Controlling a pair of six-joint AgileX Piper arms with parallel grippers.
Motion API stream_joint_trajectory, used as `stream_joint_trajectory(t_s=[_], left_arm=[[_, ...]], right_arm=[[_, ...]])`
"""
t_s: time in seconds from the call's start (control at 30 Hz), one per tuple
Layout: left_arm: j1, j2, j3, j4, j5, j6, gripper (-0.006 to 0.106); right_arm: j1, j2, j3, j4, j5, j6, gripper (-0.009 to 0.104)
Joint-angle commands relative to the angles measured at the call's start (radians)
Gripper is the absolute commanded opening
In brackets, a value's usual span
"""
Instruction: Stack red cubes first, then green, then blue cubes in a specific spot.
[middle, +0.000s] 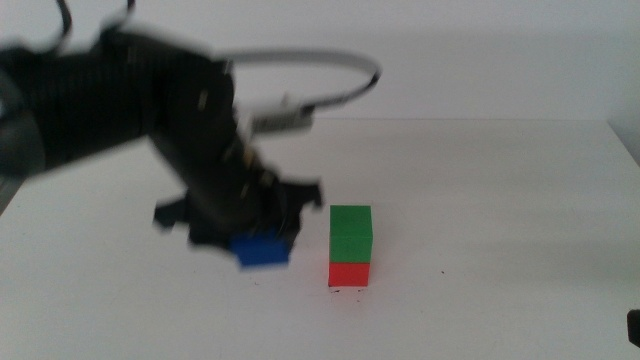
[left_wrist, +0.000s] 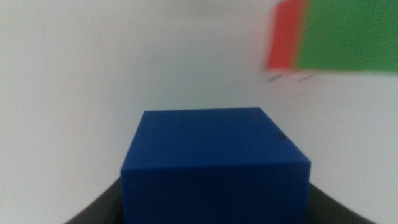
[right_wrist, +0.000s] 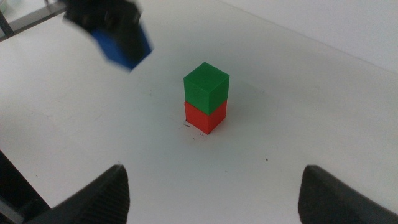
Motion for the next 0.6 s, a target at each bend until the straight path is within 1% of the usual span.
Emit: stream_joint_trajectory(t_s=[0.0,0.1,0.23,0.4,0.57], left_arm=[[-0.027,0.026,-0.134,0.033,0.087,-0.026,-0.002],[-0.039,0.111,-0.309,0.027,0.148,-0.015,-0.002],[-0.065,0.248,-0.498,0.015,0.148,0.023,-0.002],[-0.088,0.356,-0.601,0.007,0.148,0.014,-0.002],[-0.088,0.404,-0.61,0.022,0.148,0.002,-0.002]], right_arm=[[0.002,-0.003,0.003,-0.004,-0.007,-0.009,0.09],[0.002,-0.003,0.003,-0.004,-0.007,-0.009,0.09],[0.002,-0.003,0.003,-0.004,-0.007,-0.009,0.09],[0.002,-0.003,0.003,-0.004,-0.007,-0.009,0.09],[0.002,-0.003,0.003,-0.004,-0.007,-0.009,0.09]])
